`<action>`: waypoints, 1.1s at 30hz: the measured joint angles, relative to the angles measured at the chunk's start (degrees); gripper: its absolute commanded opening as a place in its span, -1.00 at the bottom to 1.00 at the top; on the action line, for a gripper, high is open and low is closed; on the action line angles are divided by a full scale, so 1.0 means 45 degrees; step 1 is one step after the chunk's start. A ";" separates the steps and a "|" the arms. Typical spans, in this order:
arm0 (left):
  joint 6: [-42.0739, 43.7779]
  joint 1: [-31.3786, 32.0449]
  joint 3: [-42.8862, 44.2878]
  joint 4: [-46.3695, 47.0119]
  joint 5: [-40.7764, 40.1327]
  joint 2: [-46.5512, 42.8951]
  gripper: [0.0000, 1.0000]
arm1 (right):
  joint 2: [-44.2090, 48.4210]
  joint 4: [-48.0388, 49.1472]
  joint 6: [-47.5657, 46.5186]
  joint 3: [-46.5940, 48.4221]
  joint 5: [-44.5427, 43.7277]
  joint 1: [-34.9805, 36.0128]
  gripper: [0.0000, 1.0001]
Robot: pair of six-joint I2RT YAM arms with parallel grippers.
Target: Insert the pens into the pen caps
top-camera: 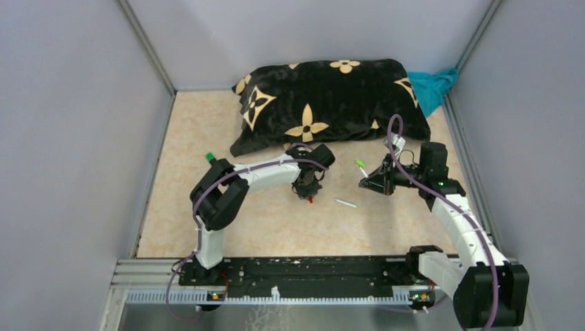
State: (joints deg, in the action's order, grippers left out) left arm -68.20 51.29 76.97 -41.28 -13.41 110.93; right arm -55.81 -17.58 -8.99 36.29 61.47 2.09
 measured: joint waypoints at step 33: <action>0.6475 0.0092 -0.6241 2.3295 0.7169 -0.8801 -1.00 | 0.3521 0.4240 0.4347 0.2851 0.0631 0.3322 -1.00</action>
State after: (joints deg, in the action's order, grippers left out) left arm -39.07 51.70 48.88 63.55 18.85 71.33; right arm -39.97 1.50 10.57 49.12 64.31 17.04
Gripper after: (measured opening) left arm 0.031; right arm 0.070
